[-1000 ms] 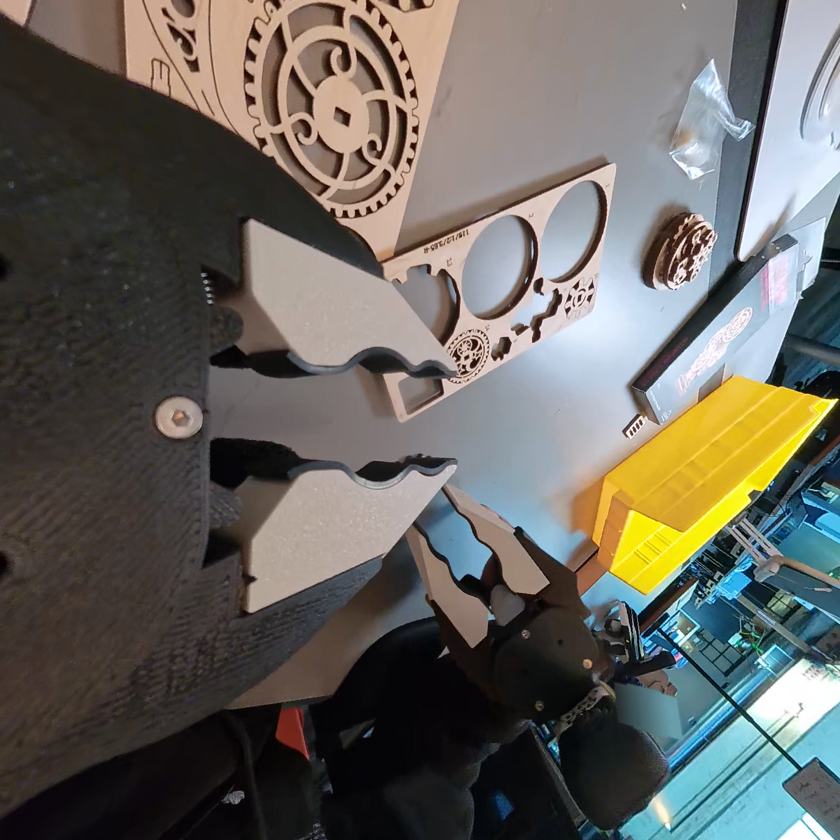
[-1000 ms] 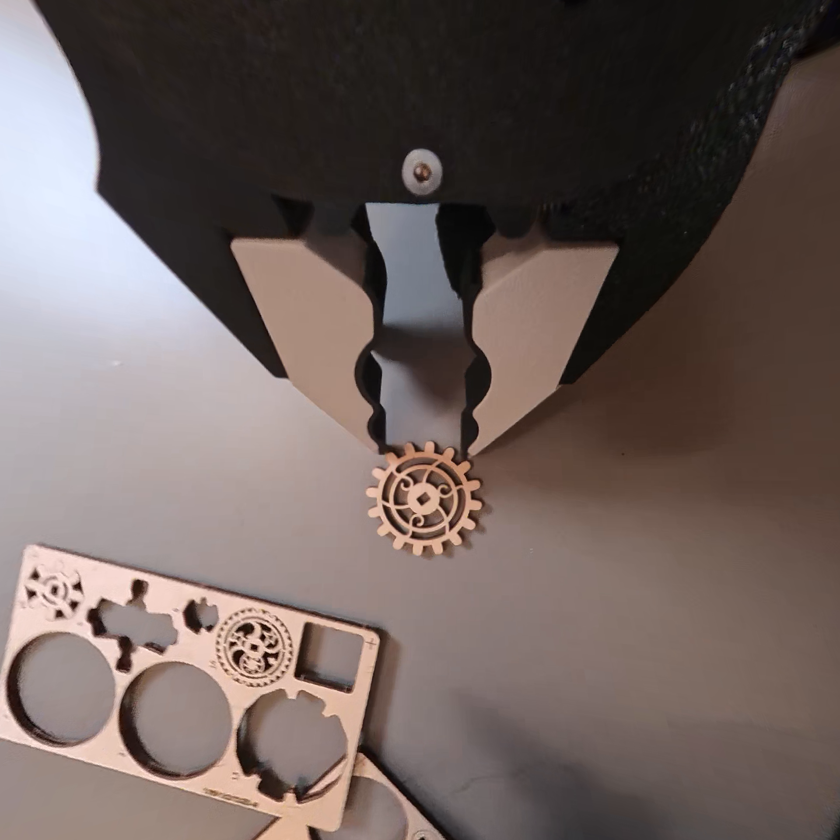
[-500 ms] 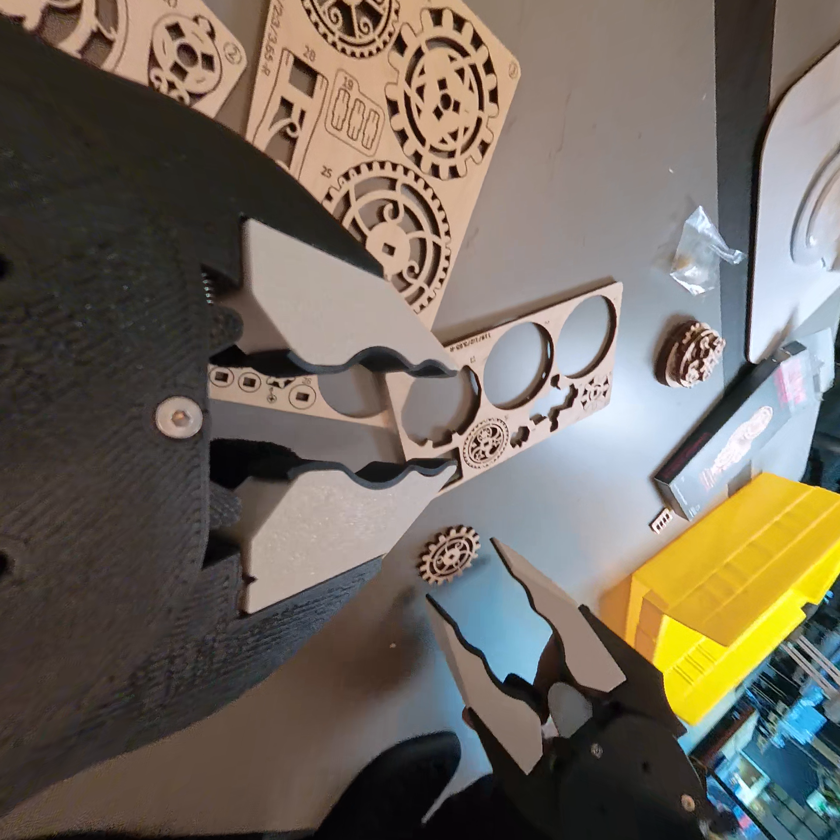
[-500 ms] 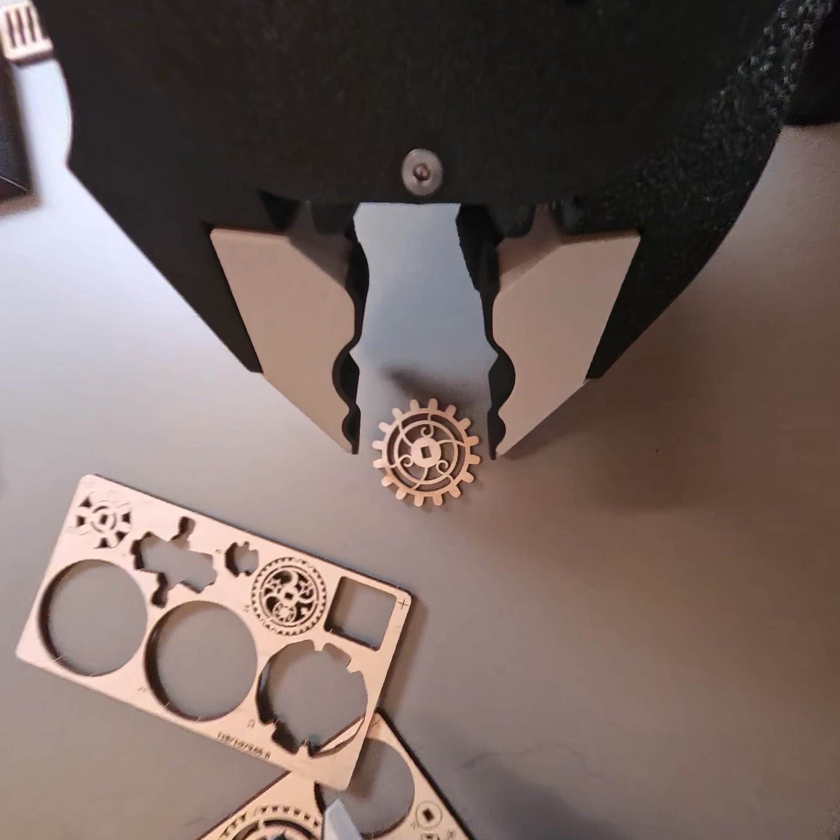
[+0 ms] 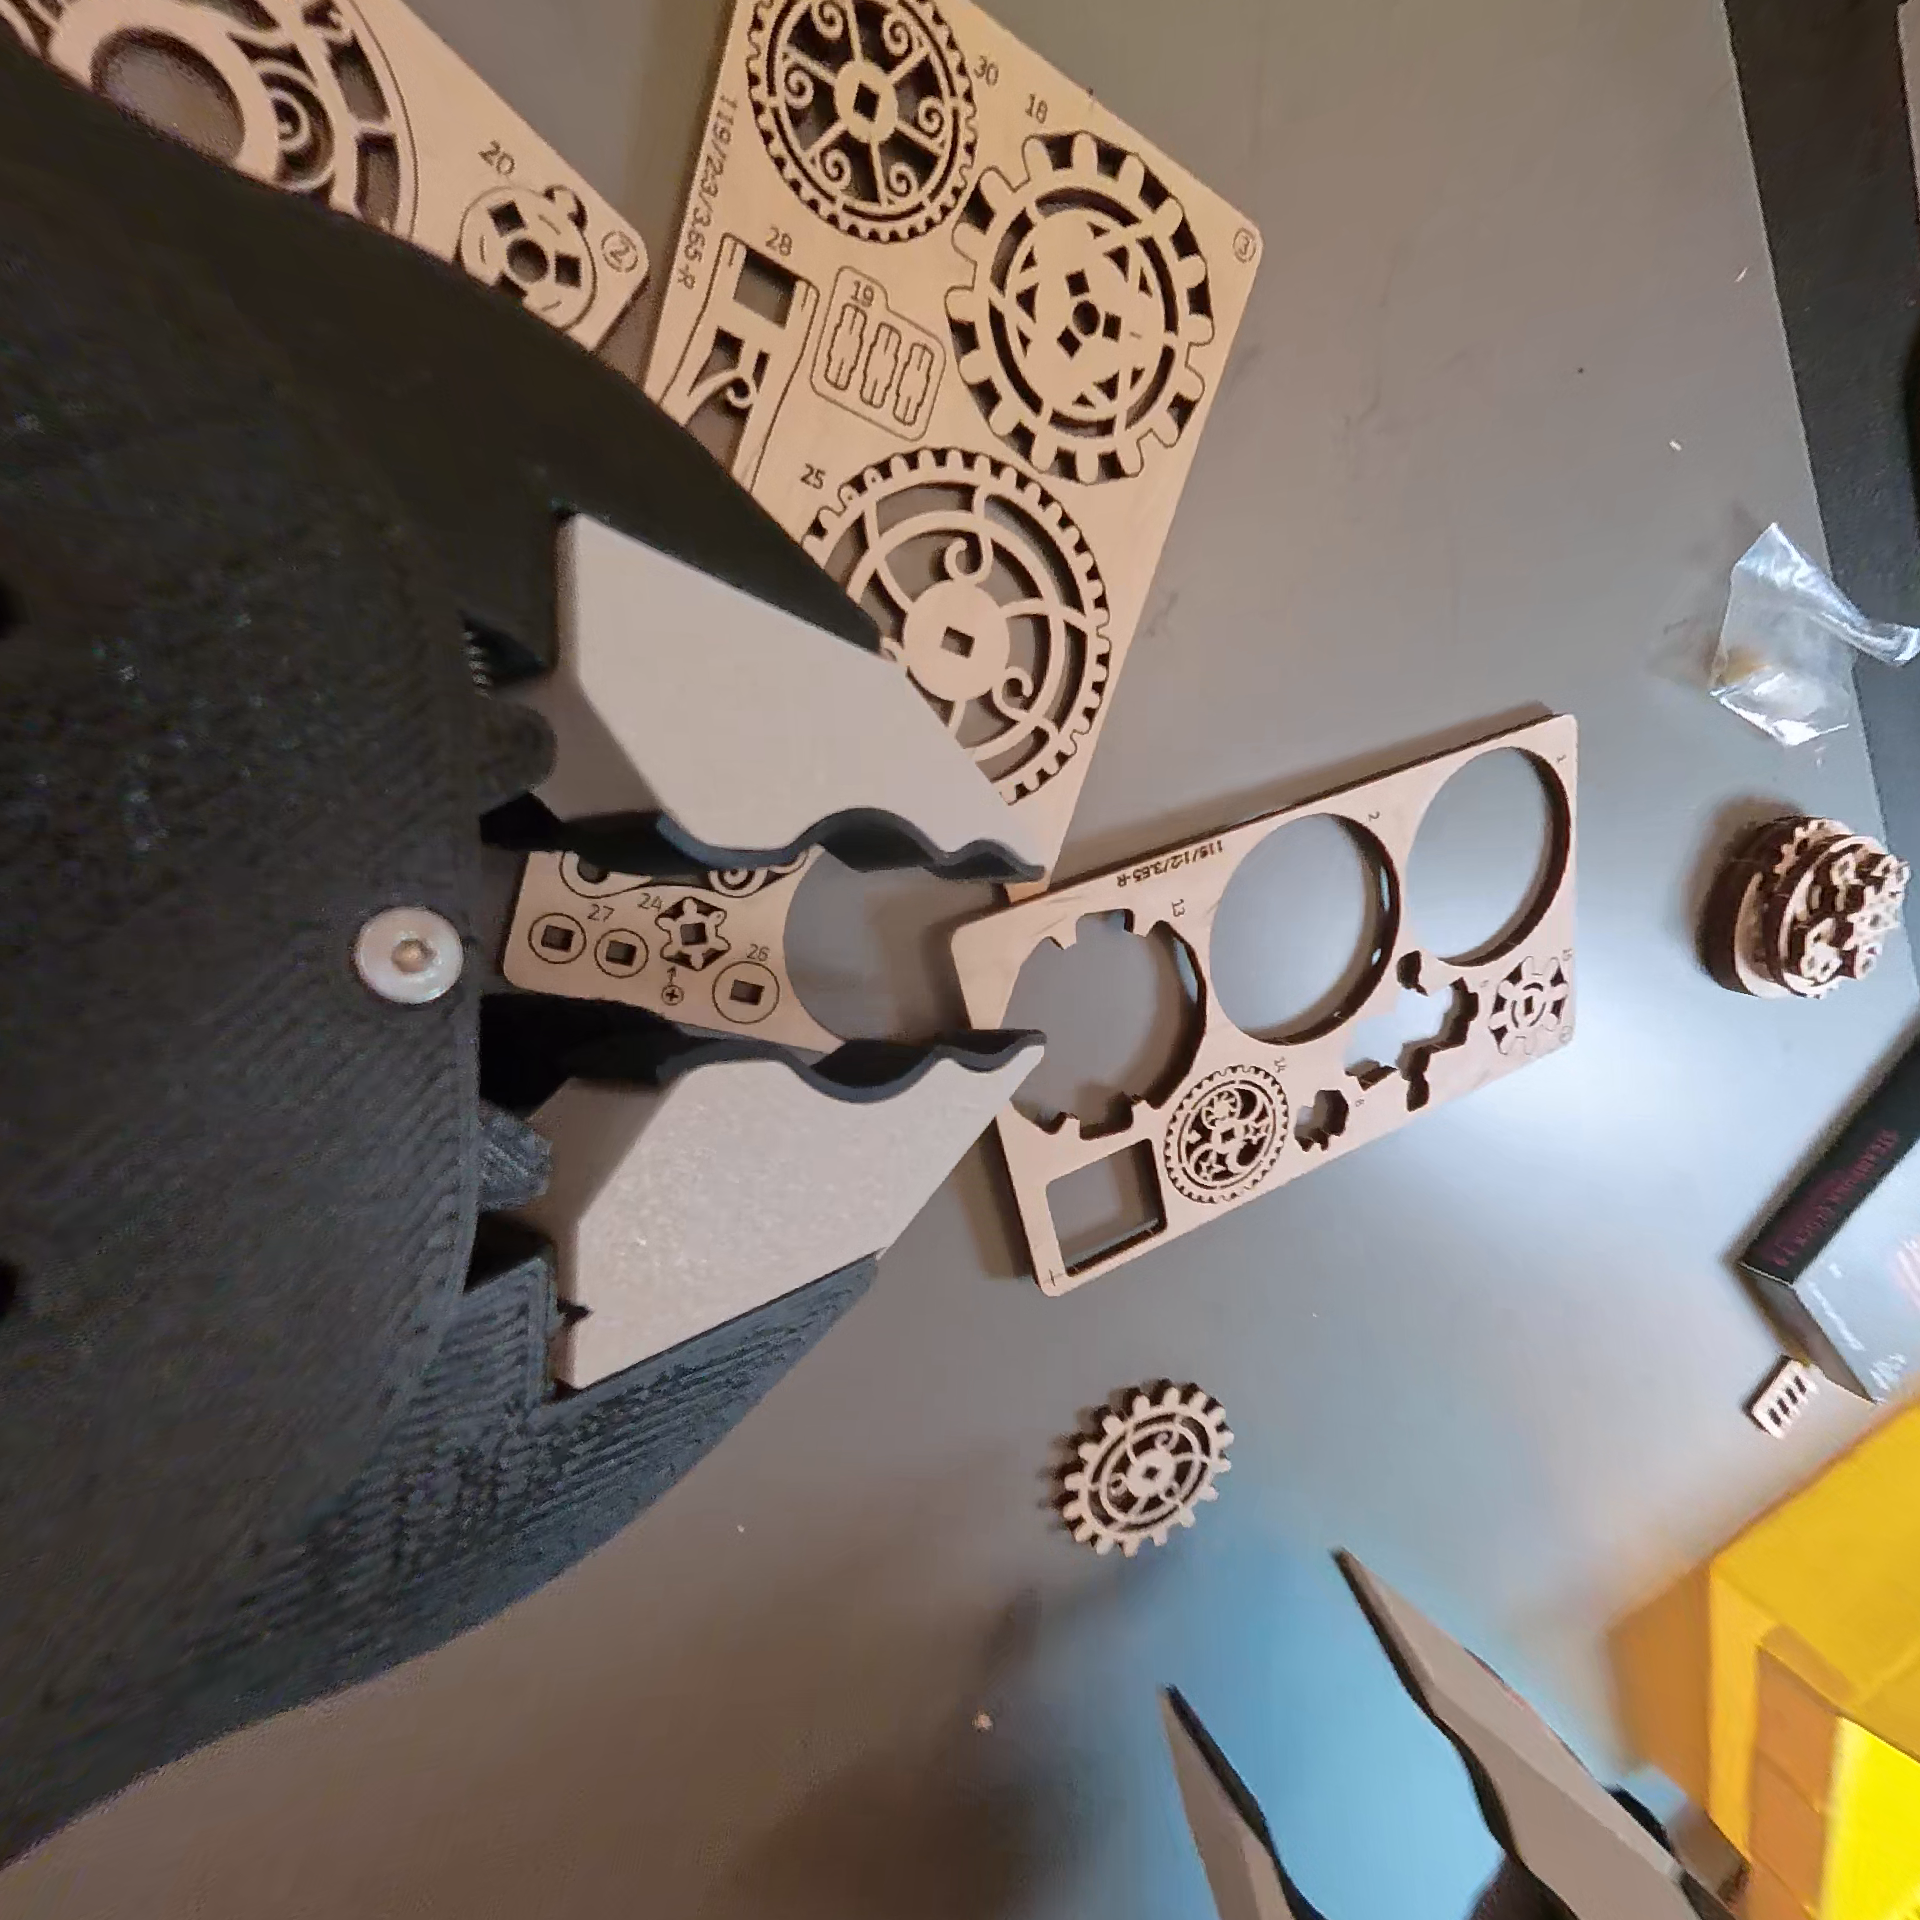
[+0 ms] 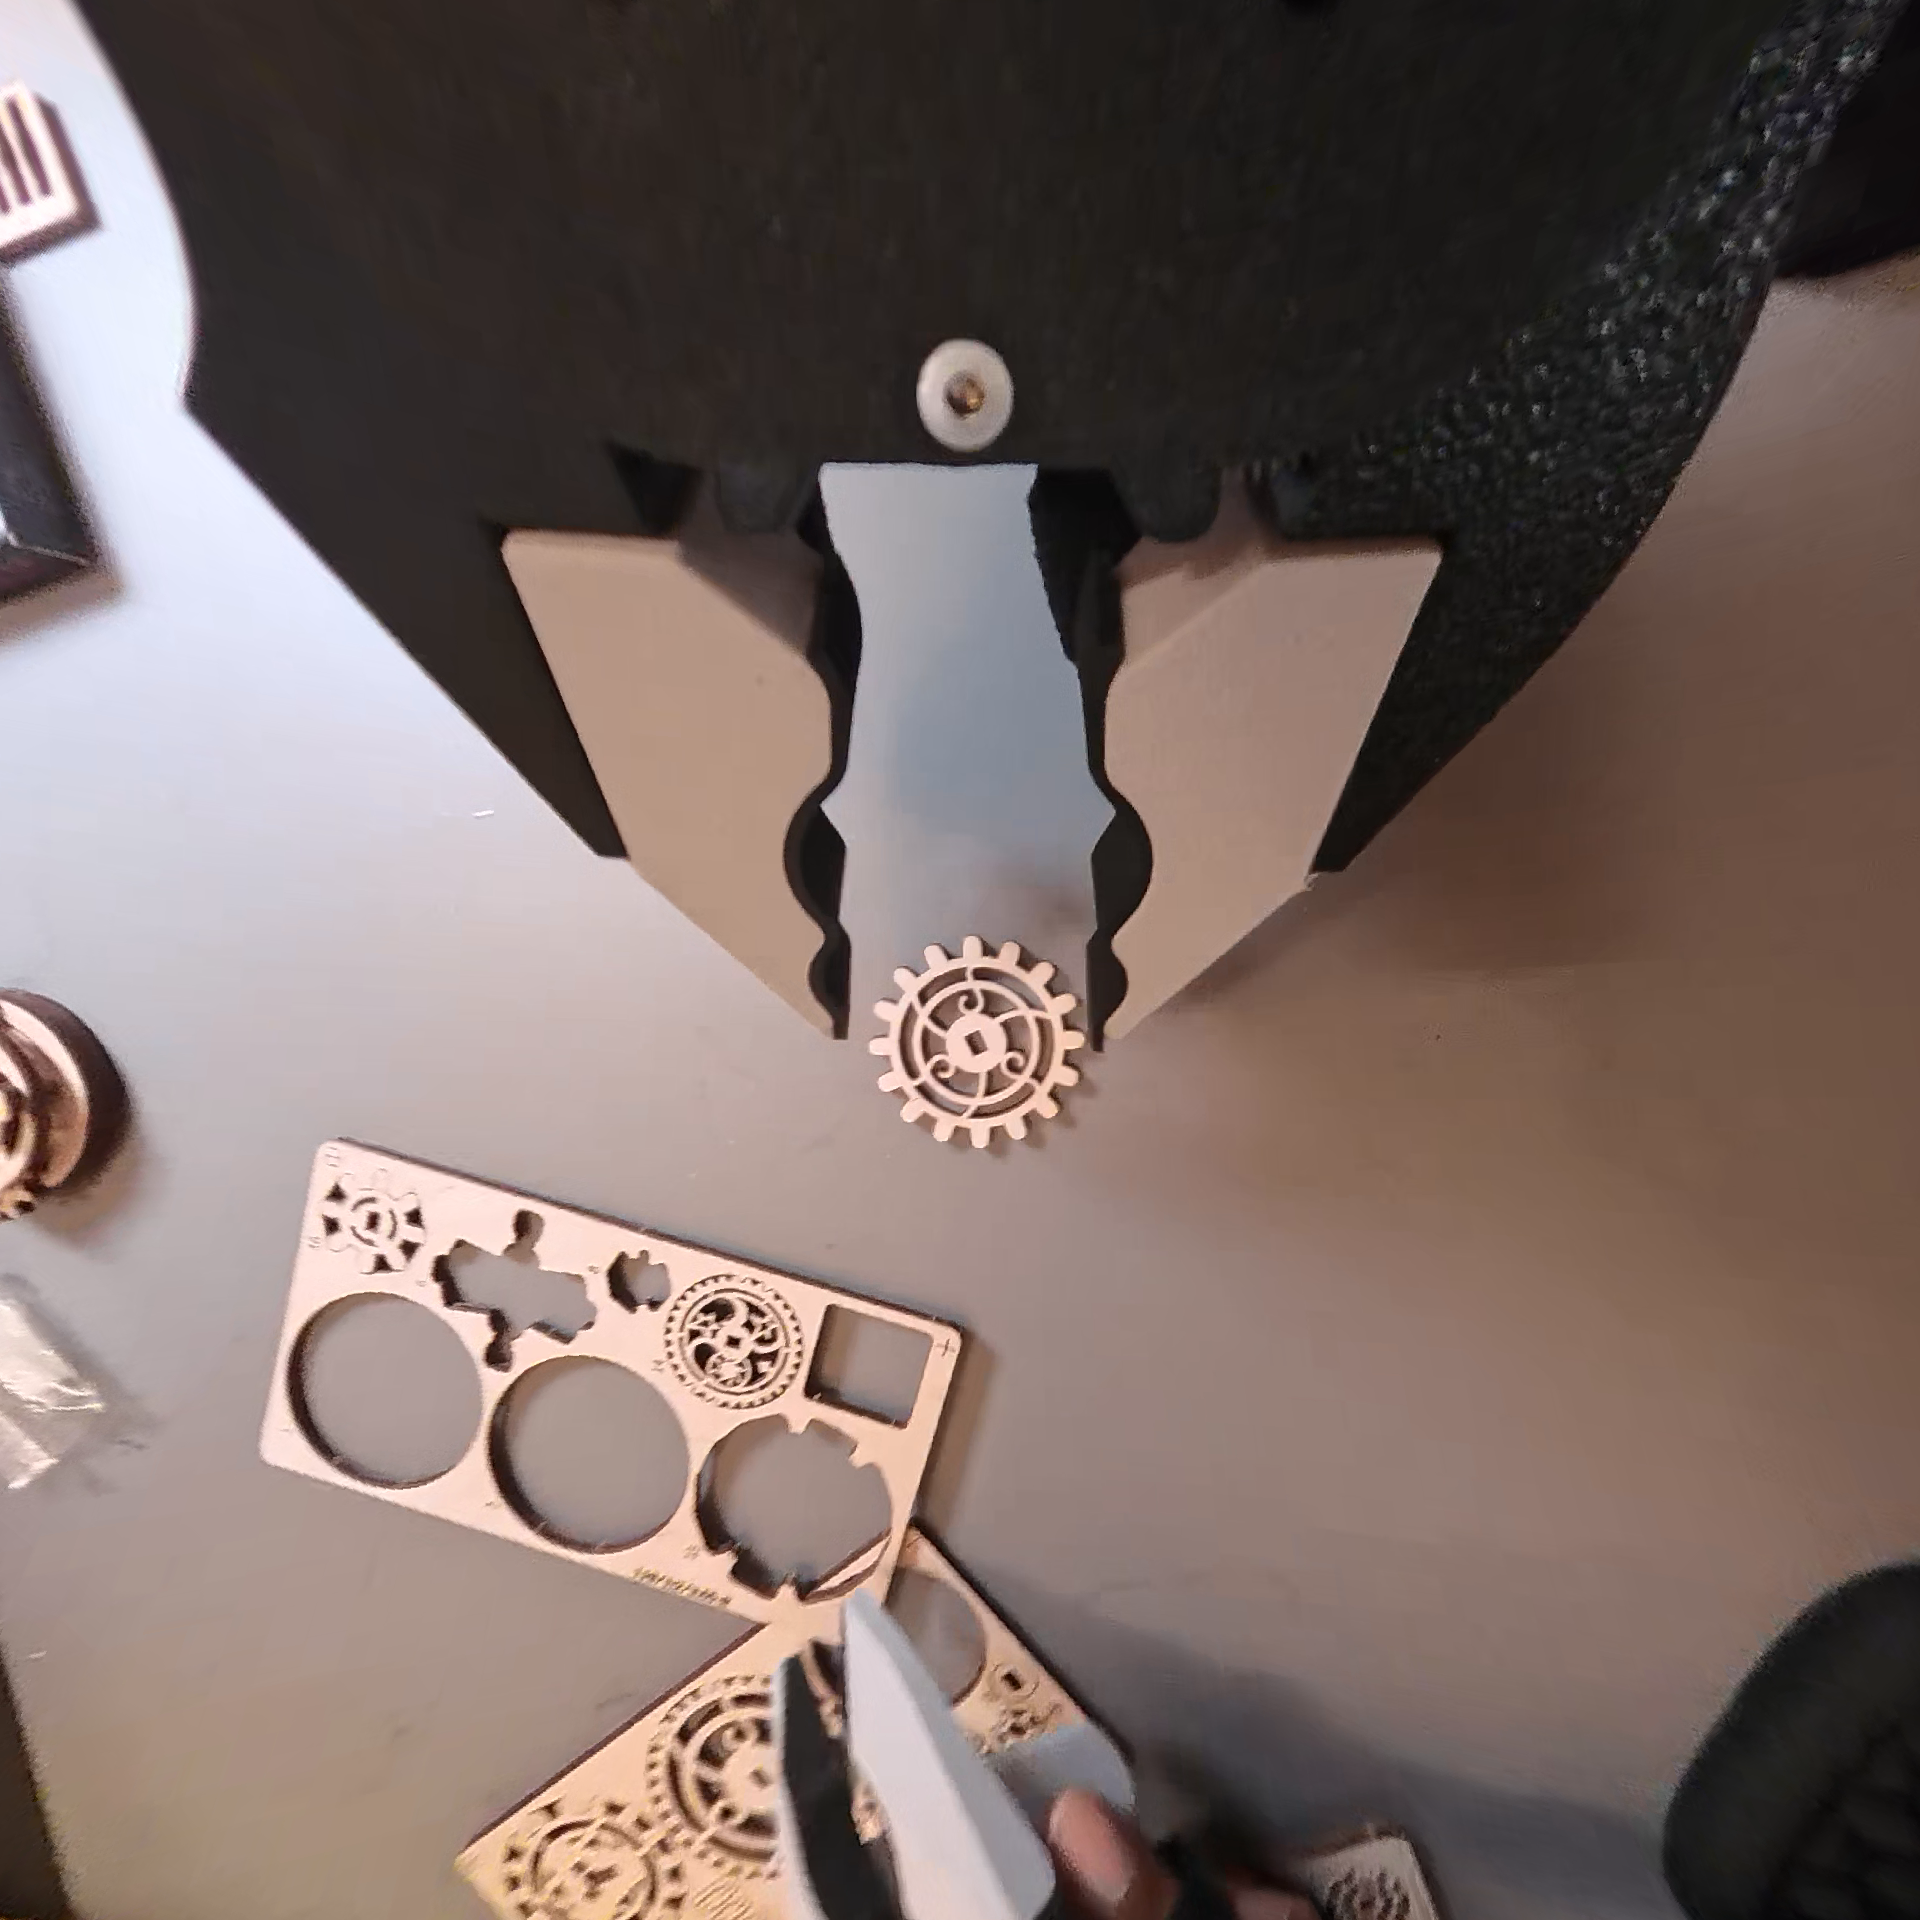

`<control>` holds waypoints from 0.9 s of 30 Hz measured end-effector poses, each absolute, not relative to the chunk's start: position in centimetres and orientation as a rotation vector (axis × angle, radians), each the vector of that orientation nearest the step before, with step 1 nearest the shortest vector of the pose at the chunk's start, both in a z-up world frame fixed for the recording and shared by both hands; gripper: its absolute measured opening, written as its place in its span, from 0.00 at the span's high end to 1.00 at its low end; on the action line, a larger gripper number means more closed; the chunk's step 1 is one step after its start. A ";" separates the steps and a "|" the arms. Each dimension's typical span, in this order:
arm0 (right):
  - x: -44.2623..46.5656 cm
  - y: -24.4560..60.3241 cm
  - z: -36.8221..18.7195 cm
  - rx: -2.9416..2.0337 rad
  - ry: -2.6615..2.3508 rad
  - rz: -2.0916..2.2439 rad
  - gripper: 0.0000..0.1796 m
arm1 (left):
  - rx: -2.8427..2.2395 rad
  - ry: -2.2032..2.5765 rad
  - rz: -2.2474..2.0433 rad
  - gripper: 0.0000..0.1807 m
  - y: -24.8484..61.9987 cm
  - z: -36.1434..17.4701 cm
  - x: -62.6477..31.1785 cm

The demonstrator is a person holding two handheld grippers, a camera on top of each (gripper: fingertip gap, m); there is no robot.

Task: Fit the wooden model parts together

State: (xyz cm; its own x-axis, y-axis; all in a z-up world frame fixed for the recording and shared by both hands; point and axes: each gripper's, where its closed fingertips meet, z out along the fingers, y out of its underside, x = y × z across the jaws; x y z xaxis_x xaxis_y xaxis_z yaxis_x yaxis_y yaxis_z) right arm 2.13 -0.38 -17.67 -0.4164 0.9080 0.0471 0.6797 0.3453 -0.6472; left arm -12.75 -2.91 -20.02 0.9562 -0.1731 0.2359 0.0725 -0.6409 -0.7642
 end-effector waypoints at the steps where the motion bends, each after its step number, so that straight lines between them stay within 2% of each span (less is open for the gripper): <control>1: 2.0 -0.1 -17.5 -1.399 -2.183 0.782 0.76 | -2.250 0.085 -0.336 0.86 -2.9 -20.2 -12.7; 8: -0.4 -0.2 -17.6 -1.436 -2.101 0.818 0.78 | -2.247 0.151 -0.322 0.96 -2.9 -19.9 -11.8; 15: -5.4 -2.6 -19.1 -1.391 -2.181 0.740 0.75 | -2.115 0.090 -0.382 0.95 -3.0 -17.2 -12.7; 18: -7.2 -3.4 -20.3 -1.350 -2.266 0.630 0.76 | -2.023 0.034 -0.317 0.92 -3.3 -14.3 -14.7; 21: -7.7 -3.3 -21.1 -1.315 -2.373 0.568 0.90 | -1.859 -0.064 -0.174 0.90 -5.4 -8.4 -19.1; 24: -6.7 -1.6 -21.2 -1.223 -2.518 0.471 0.90 | -1.737 -0.160 -0.122 0.89 -9.3 -3.9 -23.2; 27: -5.8 0.5 -21.2 -0.926 -2.686 0.365 0.90 | -1.753 -0.213 -0.161 0.88 -12.1 -3.9 -24.9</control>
